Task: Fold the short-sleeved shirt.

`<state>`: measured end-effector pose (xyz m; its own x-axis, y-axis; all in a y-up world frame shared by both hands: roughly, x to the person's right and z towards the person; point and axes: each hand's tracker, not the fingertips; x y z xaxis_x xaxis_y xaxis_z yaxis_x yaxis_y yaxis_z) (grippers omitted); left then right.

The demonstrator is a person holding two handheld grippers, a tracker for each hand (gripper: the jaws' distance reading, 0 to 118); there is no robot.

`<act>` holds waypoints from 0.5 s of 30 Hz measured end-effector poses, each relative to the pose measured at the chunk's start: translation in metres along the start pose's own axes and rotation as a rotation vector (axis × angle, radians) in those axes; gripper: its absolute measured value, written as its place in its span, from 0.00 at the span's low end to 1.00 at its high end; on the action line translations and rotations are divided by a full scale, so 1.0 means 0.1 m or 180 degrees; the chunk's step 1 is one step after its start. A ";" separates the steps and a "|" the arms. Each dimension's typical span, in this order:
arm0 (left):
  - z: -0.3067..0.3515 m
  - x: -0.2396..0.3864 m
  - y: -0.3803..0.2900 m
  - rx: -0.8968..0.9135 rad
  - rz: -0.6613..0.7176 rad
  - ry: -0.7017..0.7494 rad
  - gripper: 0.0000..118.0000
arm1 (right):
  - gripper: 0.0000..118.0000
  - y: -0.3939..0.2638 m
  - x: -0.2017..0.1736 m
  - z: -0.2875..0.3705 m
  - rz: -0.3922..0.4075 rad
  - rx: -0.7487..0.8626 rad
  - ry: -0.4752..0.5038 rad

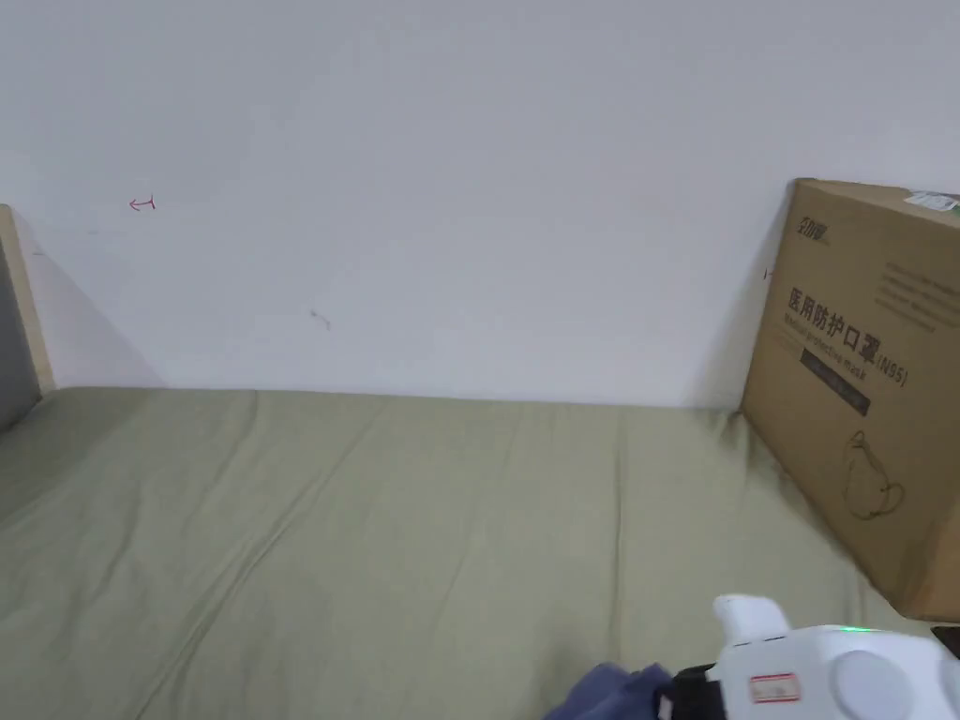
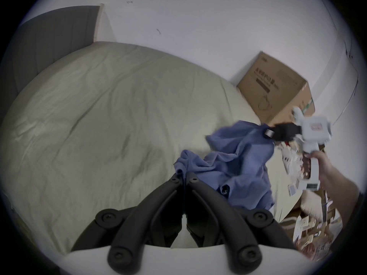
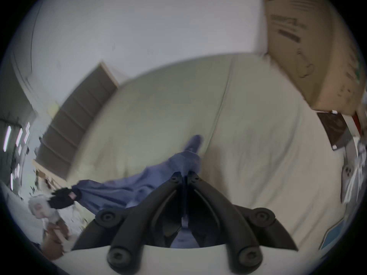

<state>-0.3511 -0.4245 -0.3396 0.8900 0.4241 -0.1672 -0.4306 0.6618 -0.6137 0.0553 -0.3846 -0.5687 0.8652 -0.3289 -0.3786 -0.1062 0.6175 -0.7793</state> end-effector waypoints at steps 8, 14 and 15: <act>0.82 0.25 0.72 0.0672 -0.0198 -0.0267 0.01 | 0.01 0.09 -0.25 1.51 -0.0143 0.0664 0.0239; 1.32 0.67 1.41 0.1096 -0.0425 -0.0448 0.01 | 0.01 0.29 -0.68 2.22 0.0098 0.1208 0.0228; 1.41 0.74 1.54 0.1163 -0.0405 -0.0504 0.01 | 0.01 0.34 -0.74 2.33 0.0116 0.1285 0.0208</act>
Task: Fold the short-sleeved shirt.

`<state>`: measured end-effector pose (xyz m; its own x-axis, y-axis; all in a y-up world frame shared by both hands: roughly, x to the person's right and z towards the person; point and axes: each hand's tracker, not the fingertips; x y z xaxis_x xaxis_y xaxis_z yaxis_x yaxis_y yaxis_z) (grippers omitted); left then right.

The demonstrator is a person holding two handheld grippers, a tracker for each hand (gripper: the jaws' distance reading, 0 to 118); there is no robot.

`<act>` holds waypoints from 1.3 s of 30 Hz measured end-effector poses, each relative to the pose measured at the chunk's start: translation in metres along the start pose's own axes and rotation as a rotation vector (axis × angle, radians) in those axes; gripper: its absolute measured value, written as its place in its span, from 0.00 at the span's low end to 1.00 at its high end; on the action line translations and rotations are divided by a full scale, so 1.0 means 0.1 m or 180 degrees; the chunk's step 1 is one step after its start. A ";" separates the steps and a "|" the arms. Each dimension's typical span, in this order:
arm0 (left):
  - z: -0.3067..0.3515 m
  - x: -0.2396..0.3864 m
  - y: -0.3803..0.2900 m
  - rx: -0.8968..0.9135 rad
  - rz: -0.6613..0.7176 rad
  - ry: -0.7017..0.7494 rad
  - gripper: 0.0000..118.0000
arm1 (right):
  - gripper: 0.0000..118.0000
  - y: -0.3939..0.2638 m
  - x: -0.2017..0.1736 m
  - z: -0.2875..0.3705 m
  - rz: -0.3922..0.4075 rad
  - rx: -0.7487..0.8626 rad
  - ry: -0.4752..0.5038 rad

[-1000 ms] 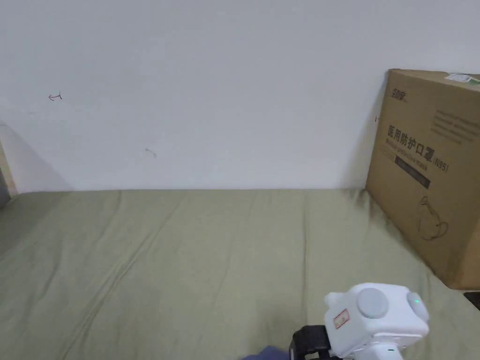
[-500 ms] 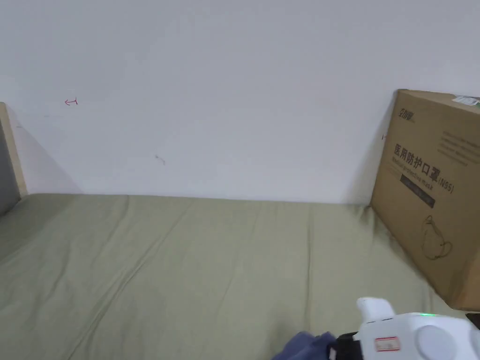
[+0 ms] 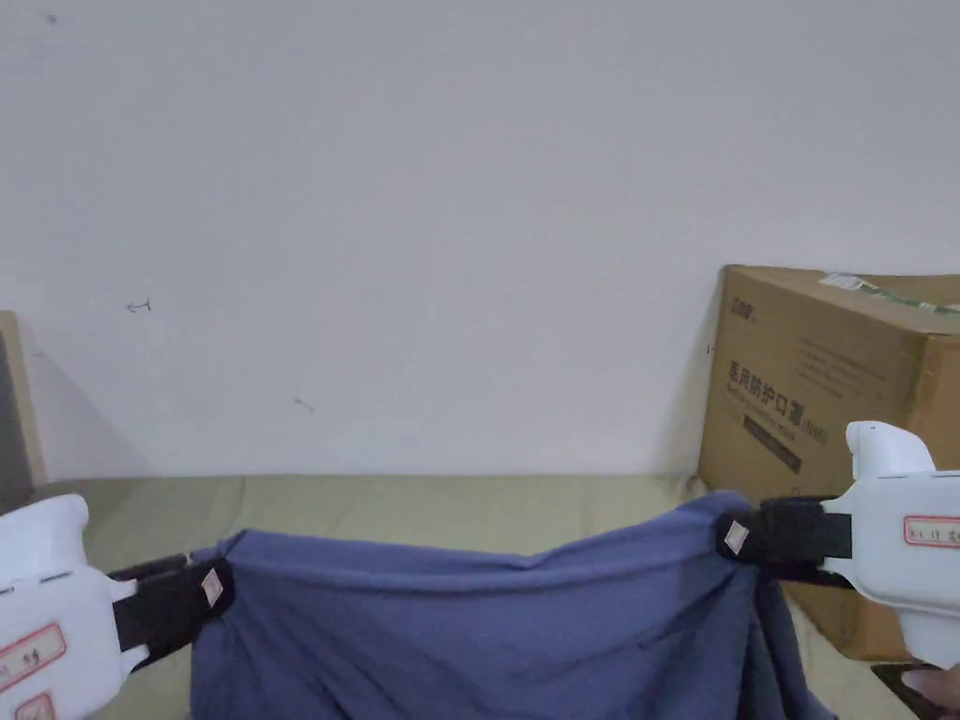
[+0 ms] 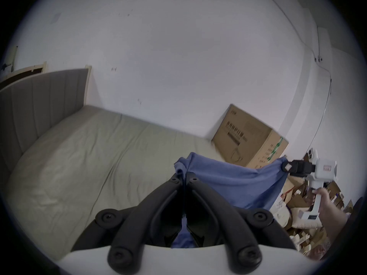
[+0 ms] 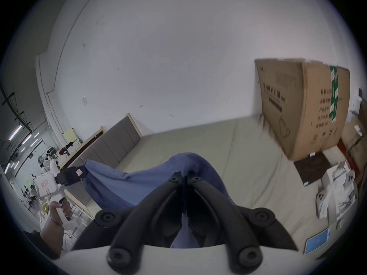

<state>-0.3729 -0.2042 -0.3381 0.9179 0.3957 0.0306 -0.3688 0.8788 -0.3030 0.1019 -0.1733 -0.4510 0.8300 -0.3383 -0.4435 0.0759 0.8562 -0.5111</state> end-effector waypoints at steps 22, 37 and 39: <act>-1.08 0.44 2.15 0.0415 -0.0065 0.0439 0.01 | 0.01 2.24 -0.71 -1.01 0.0706 0.0529 -0.0871; -1.93 -0.17 0.85 -0.0285 -0.0108 0.0719 0.01 | 0.01 0.89 -0.03 -2.26 0.0297 0.0086 -0.1107; -1.98 -0.36 0.15 -0.0768 -0.0030 0.0653 0.01 | 0.01 0.12 0.22 -2.37 0.0151 -0.0263 -0.1079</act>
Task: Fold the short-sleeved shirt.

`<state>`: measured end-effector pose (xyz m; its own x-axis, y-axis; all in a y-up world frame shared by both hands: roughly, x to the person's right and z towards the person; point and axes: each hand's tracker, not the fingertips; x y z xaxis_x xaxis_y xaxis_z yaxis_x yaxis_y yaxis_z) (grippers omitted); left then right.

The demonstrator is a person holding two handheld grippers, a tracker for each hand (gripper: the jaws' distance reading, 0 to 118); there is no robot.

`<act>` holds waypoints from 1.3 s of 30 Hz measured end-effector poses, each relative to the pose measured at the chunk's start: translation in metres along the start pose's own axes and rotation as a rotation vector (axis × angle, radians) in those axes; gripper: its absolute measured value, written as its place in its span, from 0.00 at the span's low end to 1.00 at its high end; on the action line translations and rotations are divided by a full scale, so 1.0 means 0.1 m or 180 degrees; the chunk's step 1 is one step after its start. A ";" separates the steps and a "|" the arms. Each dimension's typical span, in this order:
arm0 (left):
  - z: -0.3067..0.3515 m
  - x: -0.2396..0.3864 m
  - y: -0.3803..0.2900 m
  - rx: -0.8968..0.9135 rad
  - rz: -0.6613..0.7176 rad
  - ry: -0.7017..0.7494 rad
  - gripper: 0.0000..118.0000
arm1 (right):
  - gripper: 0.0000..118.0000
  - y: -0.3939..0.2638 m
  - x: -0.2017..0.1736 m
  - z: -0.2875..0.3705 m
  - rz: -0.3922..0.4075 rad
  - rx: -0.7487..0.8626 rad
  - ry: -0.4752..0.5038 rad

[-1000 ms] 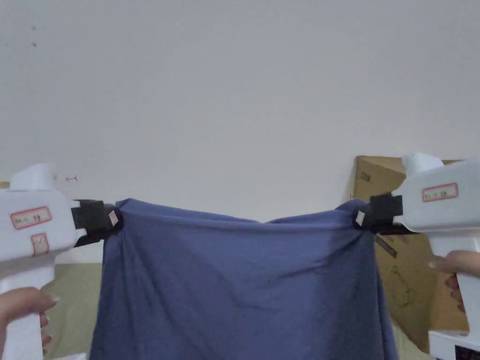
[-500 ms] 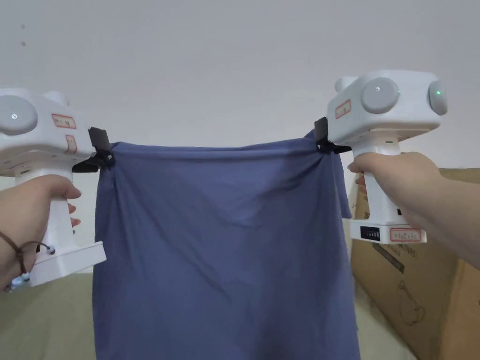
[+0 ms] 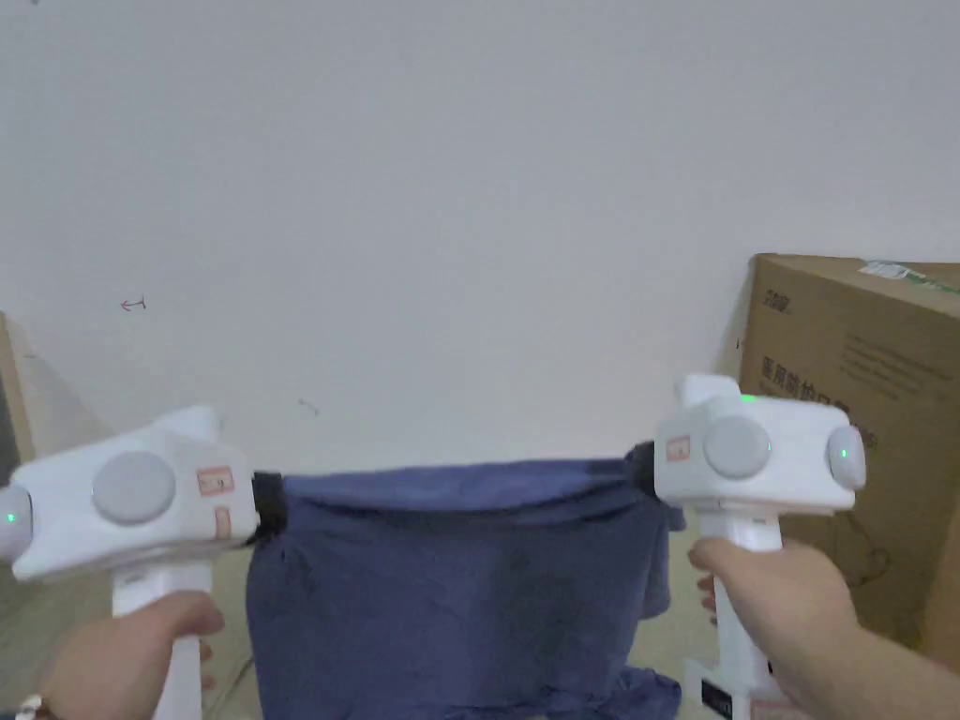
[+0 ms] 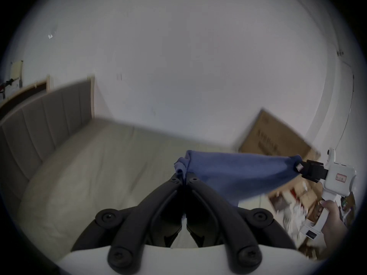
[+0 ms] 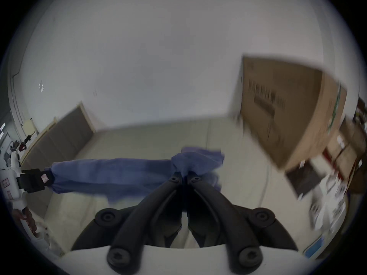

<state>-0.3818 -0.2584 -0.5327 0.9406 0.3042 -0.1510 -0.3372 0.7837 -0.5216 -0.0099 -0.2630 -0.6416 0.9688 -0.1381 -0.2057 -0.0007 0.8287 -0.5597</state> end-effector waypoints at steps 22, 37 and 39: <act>1.33 -0.52 -2.57 -0.1248 0.0254 -0.0138 0.01 | 0.01 -3.18 0.81 1.79 -0.0482 -0.1317 0.0368; 1.42 -0.24 -2.42 -0.0544 0.0132 -0.0190 0.91 | 0.91 -2.66 0.45 2.02 -0.0526 -0.0570 0.0094; 1.64 -0.11 -2.33 0.0017 -0.0065 -0.0274 0.91 | 0.90 -2.55 0.39 2.22 -0.0453 0.0002 0.0218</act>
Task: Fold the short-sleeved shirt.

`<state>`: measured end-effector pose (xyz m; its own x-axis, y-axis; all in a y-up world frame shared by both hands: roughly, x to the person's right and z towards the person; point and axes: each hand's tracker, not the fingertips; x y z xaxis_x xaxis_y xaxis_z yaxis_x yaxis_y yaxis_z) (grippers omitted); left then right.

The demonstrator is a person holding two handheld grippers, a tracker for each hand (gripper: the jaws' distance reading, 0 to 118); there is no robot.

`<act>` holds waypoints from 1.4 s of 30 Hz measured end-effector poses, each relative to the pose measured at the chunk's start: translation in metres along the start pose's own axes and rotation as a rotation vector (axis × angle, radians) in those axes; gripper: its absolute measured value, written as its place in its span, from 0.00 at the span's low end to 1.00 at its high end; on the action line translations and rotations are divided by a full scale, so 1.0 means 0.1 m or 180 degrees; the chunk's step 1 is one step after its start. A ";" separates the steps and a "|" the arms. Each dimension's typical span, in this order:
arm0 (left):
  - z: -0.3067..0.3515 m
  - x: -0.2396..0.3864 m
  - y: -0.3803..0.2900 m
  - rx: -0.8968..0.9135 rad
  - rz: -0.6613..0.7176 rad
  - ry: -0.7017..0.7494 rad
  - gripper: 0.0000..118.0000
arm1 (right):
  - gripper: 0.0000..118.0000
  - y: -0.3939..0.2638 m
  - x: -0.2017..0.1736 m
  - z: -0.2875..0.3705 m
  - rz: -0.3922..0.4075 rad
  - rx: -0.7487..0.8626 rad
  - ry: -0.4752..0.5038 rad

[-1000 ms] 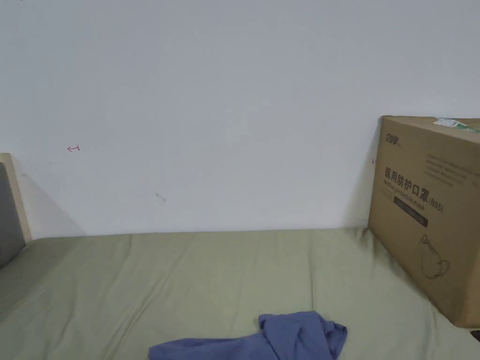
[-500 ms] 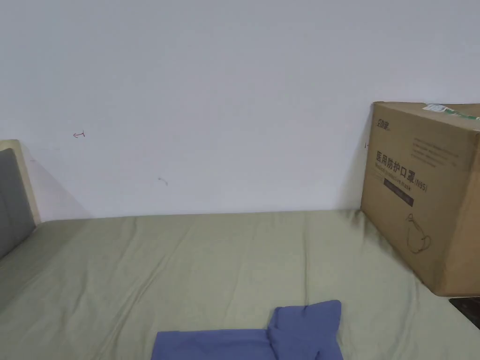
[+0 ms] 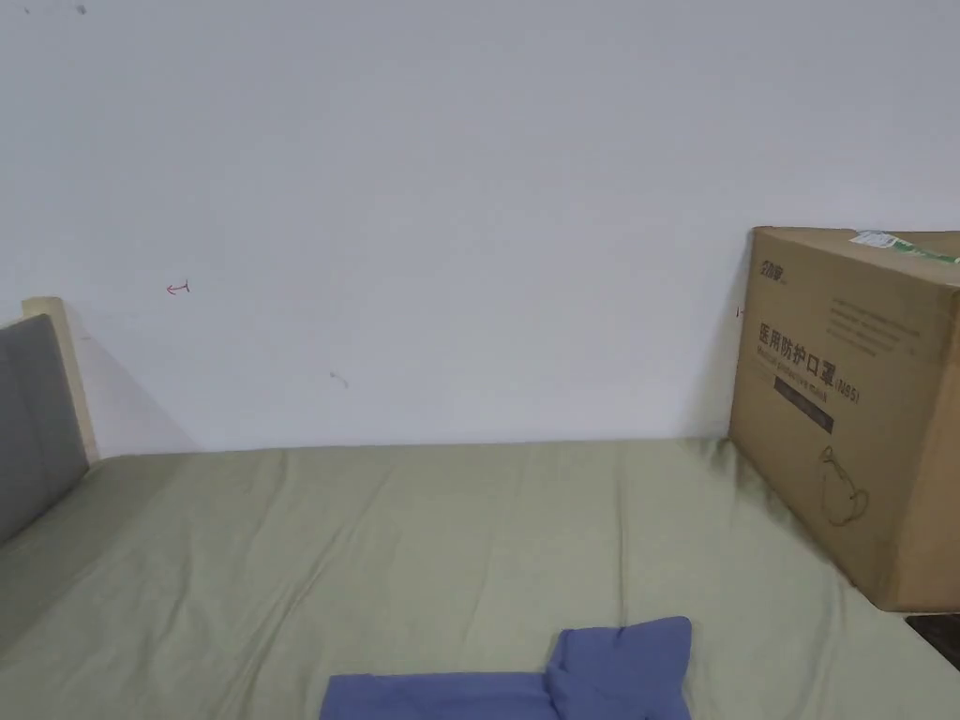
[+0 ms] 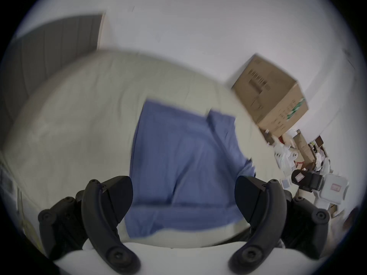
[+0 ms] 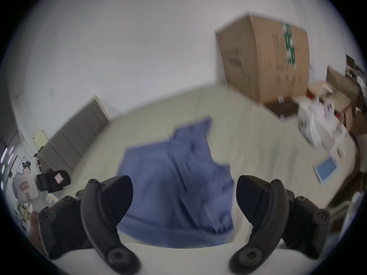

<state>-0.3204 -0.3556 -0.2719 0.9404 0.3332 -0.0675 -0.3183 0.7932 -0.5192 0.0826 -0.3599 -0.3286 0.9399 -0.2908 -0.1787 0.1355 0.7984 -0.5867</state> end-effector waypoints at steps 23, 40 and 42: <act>-2.91 -1.07 1.33 -0.1264 0.0154 0.0266 0.67 | 0.04 0.12 -0.10 -0.94 -0.0145 0.0145 0.0580; -3.50 -1.13 0.58 -0.0995 -0.0148 0.0491 0.02 | 0.95 1.03 -0.35 -2.87 0.0265 -0.0913 0.0296; -3.59 -1.24 0.55 -0.1037 -0.0132 0.0601 0.02 | 0.95 1.18 -0.49 -3.45 0.0305 -0.1448 0.0047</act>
<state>-0.4119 -0.5360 -0.5977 0.9668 0.1803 -0.1808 -0.2534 0.5901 -0.7665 -0.0552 -0.4331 -0.6621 0.9365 -0.2372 -0.2582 -0.1059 0.5106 -0.8533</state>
